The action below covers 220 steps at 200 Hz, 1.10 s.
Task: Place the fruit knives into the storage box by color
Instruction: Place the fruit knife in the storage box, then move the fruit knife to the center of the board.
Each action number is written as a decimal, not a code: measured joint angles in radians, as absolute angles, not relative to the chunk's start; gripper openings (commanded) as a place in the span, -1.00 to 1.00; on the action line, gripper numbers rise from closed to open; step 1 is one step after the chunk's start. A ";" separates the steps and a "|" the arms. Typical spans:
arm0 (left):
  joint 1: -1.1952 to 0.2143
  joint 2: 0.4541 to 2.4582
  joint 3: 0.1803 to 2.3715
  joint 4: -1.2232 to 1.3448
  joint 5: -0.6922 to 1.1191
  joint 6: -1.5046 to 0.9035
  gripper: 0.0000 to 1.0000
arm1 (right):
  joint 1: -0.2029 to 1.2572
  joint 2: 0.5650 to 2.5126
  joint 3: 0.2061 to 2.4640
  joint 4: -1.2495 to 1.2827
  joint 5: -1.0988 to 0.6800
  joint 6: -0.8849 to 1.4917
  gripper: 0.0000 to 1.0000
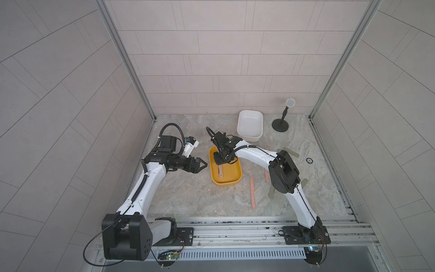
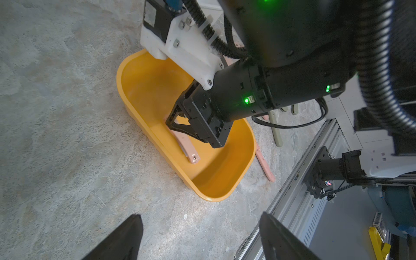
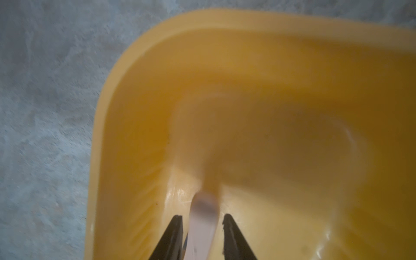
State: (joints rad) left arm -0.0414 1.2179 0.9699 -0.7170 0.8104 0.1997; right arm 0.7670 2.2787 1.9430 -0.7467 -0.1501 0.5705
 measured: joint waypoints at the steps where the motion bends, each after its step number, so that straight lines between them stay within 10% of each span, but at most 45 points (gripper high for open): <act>1: -0.041 1.218 0.970 -0.717 0.810 0.200 0.75 | 0.767 2.279 1.943 -0.746 -0.150 0.568 -0.08; 108: -0.041 1.218 0.970 -0.722 0.813 0.200 0.75 | 0.767 2.177 1.866 -0.708 -0.120 0.552 0.55; 220: -0.042 1.159 1.030 -0.791 0.855 0.197 0.75 | 0.767 1.691 1.551 -0.751 0.093 0.519 0.56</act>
State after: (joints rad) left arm -0.0418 1.1595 1.0302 -0.7906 0.8547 0.1967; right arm 0.7670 1.6909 1.5513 -0.7513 0.0925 0.5194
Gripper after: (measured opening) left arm 0.876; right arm 0.784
